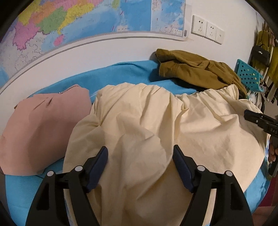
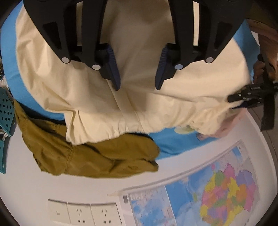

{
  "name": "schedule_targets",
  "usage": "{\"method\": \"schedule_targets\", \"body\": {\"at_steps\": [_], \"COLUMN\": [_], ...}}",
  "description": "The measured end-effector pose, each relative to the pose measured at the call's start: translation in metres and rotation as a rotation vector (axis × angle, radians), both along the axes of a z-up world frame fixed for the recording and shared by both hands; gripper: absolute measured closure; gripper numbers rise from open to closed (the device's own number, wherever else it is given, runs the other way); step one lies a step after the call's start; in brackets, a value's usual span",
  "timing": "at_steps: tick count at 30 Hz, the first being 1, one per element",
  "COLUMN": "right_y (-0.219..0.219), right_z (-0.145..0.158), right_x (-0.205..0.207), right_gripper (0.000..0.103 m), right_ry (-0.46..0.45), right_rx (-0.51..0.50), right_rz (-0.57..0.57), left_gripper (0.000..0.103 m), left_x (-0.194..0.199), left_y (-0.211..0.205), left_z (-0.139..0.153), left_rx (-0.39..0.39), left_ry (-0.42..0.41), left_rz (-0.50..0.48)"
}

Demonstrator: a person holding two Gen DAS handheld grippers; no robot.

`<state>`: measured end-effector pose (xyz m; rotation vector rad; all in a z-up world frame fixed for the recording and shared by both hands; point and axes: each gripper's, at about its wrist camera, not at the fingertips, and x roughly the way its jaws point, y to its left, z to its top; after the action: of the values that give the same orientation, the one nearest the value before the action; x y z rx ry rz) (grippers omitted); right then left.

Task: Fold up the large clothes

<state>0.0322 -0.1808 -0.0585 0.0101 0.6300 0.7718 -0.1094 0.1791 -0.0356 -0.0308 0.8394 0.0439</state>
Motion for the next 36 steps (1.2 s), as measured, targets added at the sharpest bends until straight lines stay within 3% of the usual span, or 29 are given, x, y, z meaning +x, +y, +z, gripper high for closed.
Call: {"method": "schedule_targets", "body": {"at_steps": [6,8,10,13,15,17,20,24,27,29,33,36], "right_y": [-0.029,-0.038,-0.039,-0.032,-0.033,-0.034,-0.032,0.002,0.031,0.052,0.079,0.092], "right_z": [-0.004,-0.019,-0.027,-0.023,-0.017,-0.005,0.013,0.026,0.023,0.016,0.006,0.003], "right_x": [0.011,0.025,0.031,0.027,0.021,0.007,-0.019,-0.061,-0.081,-0.093,-0.110,-0.122], "right_gripper": [0.061,0.072,0.072,0.069,0.061,0.060,0.053,0.051,0.051,0.046,0.040,0.033], "right_ry": [0.023,0.081,0.106,0.082,0.080,0.034,-0.036,-0.081,-0.073,-0.077,-0.107,-0.139], "right_rx": [0.001,0.012,0.032,0.000,0.022,0.033,0.052,0.052,0.047,0.018,-0.051,-0.077], "right_rz": [-0.102,-0.119,-0.113,-0.126,-0.122,-0.104,-0.039,0.157,0.288,0.362,0.444,0.473], "left_gripper": [0.028,0.028,0.028,0.028,0.028,0.027,0.027,0.023,0.023,0.023,0.023,0.043], "left_x": [-0.021,-0.024,-0.021,-0.017,-0.021,-0.027,-0.040,-0.060,-0.072,-0.085,-0.108,-0.119], "left_y": [0.011,0.020,0.030,0.039,0.038,0.038,0.036,0.032,0.041,0.054,0.074,0.077], "left_z": [0.008,0.004,-0.005,-0.017,-0.014,-0.009,0.000,0.009,0.009,0.006,-0.005,-0.016], "left_rx": [-0.026,-0.045,-0.093,-0.110,-0.096,-0.088,-0.063,-0.028,-0.055,-0.093,-0.149,-0.147], "left_ry": [-0.045,-0.043,-0.014,0.022,0.007,-0.011,-0.042,-0.083,-0.088,-0.091,-0.068,-0.043], "left_rz": [-0.003,0.003,0.006,0.041,0.044,0.048,0.053,0.030,0.050,0.073,0.099,0.093]}}
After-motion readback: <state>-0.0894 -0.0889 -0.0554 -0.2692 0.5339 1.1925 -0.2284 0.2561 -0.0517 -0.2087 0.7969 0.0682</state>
